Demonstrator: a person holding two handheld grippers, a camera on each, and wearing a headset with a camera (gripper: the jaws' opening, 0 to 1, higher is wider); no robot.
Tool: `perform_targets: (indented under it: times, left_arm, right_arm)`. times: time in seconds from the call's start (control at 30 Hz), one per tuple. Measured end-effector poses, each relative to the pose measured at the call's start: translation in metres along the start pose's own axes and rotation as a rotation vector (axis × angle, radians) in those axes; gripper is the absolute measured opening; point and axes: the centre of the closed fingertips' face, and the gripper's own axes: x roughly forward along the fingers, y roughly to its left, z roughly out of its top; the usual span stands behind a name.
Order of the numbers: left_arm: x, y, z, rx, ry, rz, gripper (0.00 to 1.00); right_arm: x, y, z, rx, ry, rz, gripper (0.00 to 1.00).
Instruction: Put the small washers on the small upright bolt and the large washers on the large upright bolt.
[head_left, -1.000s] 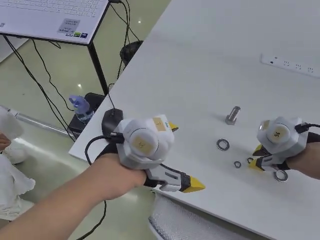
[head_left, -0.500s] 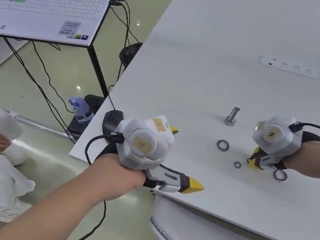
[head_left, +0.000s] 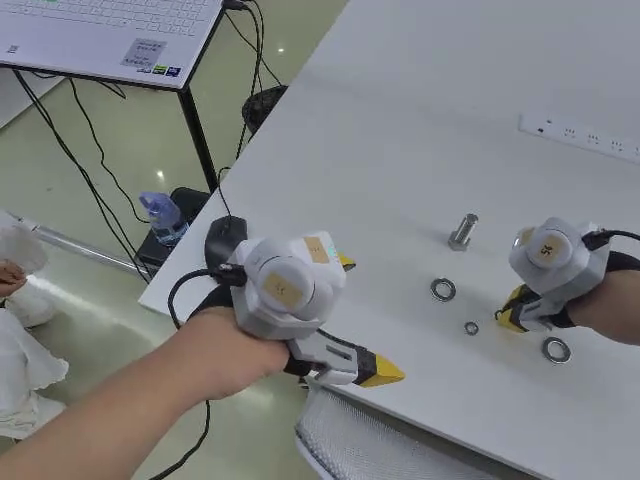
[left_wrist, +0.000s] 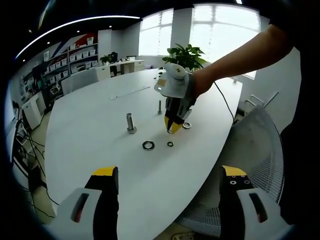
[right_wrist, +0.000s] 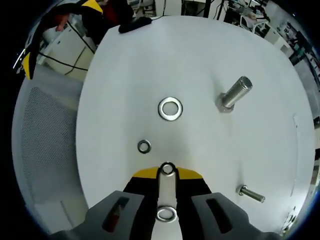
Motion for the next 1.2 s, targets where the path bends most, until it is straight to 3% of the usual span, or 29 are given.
perform_targets:
  times: [0.27, 0.47, 0.8, 1.2]
  left_arm:
    - [0.002, -0.003, 0.0, 0.003, 0.01, -0.003, 0.82]
    - [0.002, -0.002, 0.002, 0.007, 0.009, -0.002, 0.82]
    - [0.005, -0.003, 0.002, 0.018, 0.022, -0.006, 0.81]
    - [0.007, -0.001, 0.008, 0.01, 0.007, -0.005, 0.82]
  right_arm:
    - [-0.021, -0.014, -0.003, 0.031, -0.007, -0.016, 0.12]
    - [-0.038, -0.027, -0.003, 0.045, -0.04, -0.047, 0.12]
    - [-0.056, -0.051, -0.001, 0.044, -0.057, -0.09, 0.12]
    - [-0.074, -0.086, -0.016, 0.06, -0.05, -0.139, 0.12]
